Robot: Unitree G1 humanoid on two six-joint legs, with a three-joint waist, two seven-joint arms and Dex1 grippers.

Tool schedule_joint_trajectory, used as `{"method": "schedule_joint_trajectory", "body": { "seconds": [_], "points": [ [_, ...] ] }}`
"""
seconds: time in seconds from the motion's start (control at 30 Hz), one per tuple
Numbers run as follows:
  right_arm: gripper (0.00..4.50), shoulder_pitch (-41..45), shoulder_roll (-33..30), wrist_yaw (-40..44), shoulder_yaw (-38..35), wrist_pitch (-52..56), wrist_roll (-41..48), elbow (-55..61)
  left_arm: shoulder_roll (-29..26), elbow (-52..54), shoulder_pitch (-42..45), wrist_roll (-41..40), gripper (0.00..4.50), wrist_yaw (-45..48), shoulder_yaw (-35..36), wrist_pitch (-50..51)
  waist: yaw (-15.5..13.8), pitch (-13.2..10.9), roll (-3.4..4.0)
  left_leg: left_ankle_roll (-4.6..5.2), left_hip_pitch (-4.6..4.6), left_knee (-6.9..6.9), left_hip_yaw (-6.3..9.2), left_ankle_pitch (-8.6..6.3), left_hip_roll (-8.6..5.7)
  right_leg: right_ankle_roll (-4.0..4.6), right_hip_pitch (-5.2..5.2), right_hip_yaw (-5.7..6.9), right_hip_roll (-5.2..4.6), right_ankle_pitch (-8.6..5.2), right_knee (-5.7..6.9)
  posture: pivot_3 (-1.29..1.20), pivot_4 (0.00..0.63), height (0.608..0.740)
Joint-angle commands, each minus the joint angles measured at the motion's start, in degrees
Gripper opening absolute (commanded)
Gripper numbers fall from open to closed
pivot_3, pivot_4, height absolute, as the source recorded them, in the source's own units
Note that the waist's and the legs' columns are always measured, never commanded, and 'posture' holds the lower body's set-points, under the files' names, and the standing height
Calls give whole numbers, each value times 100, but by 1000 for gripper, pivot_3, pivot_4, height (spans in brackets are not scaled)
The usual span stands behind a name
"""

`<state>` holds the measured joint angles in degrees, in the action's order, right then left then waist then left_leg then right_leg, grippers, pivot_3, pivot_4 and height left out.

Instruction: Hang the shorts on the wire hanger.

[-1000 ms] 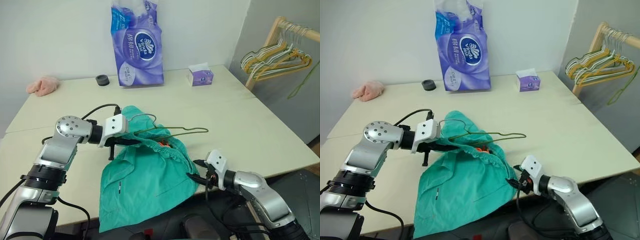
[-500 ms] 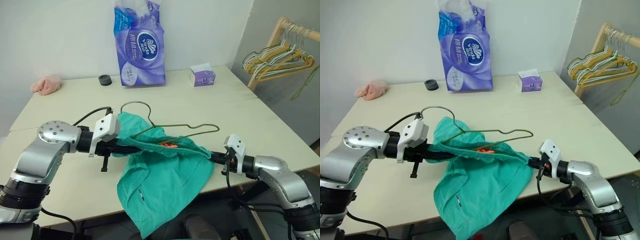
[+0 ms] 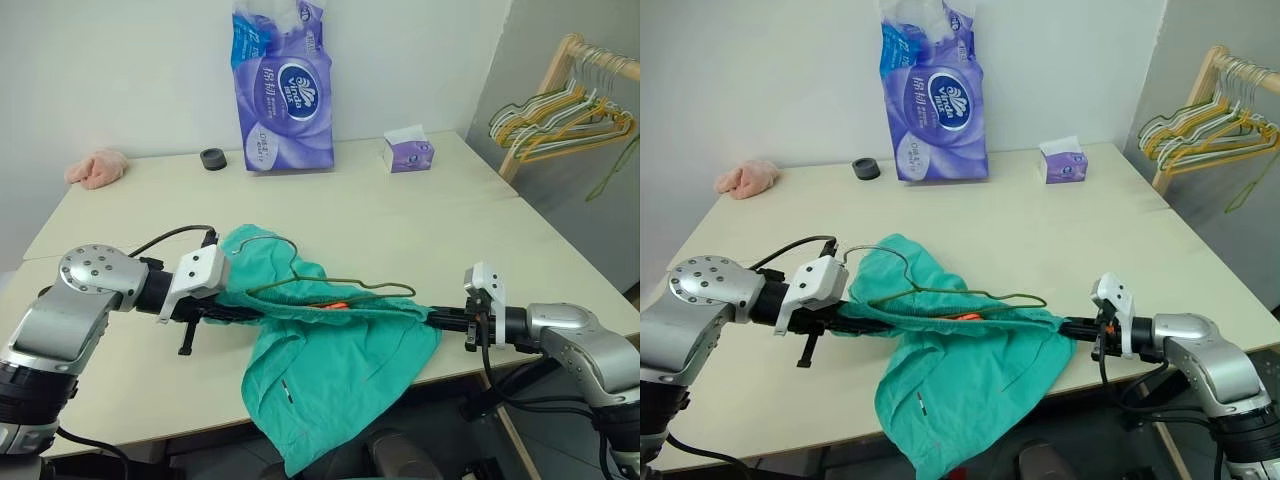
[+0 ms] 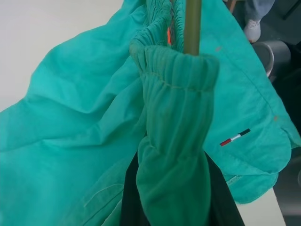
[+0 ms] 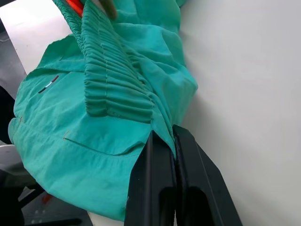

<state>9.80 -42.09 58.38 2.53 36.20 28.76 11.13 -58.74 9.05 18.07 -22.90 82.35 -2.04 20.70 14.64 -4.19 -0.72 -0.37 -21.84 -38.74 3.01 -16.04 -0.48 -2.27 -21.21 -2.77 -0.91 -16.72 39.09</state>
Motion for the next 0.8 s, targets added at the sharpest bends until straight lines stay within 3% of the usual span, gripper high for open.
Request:
{"method": "schedule_joint_trajectory", "body": {
  "seconds": [0.03, 0.8],
  "points": [
    [45, 120, -95, -70, -332, 205, 143, -111, -133, 138, 82, -164, 0, 157, 157, 57, -4, 0, 0, 0, 0, 0, -1, 0, 0, 0, 0, -1, 0, 0, 0, -308, 33, 740],
    [45, 176, -496, 172, -394, 531, 429, 383, -128, -550, 177, 776, 0, -26, -199, -820, -13, -6, 8, 0, 0, 0, -3, 0, 2, -1, -2, -2, 3, -1, -2, -323, 42, 740]
  ]
}}
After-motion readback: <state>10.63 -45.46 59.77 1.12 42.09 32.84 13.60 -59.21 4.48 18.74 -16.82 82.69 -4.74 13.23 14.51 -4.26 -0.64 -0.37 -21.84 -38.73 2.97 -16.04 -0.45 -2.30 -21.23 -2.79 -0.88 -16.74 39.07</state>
